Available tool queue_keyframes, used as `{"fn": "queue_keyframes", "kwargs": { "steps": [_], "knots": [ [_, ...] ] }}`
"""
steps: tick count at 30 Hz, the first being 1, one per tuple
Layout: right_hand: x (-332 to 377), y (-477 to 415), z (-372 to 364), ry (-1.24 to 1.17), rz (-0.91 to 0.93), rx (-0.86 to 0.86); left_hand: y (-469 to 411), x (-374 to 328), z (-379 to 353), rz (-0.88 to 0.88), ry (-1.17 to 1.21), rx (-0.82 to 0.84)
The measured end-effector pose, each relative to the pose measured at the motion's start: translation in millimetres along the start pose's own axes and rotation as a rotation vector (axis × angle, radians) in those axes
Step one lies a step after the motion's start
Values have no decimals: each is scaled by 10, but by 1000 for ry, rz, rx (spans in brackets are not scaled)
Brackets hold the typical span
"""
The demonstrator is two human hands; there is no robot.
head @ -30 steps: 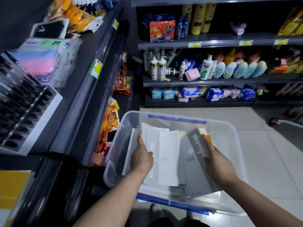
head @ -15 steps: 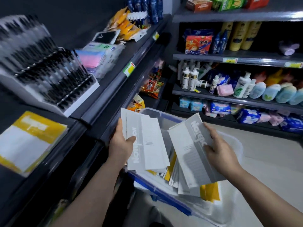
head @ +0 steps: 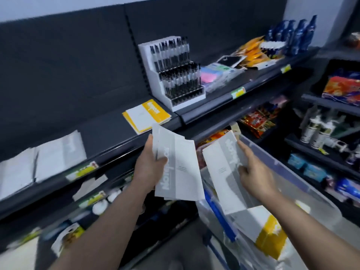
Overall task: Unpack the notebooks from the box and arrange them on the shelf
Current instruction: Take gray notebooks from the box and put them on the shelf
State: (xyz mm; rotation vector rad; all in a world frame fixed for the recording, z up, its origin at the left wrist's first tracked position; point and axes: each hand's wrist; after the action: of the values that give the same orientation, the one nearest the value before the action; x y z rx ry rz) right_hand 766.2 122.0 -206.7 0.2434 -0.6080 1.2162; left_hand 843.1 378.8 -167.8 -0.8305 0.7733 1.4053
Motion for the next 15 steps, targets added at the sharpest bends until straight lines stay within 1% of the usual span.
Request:
{"fn": "queue_keyframes", "kwargs": {
  "steps": [6,10,12,15],
  "knots": [
    [485,9,-98,-7,179,36,332,119,597,13,-41,-146],
    [819,7,-115,-26,279,0,477,213,931,46,-47,-234],
    [1028,14,-152,-63,343,-4,552,264,1102,49,-34,-280],
    [1352,50,-251,-180,396,6,654,352,1389,61,-25,-350]
  ]
}}
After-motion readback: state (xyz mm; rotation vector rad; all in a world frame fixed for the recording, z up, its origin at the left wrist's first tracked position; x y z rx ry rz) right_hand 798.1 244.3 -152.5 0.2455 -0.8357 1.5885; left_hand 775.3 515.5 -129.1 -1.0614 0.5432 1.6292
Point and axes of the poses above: each hand's wrist, its own y-axis away from the middle knuckle, its own z-axis out of the back of the hand, x = y × z, and after that the axes turned 3 degrees about y, right-handed
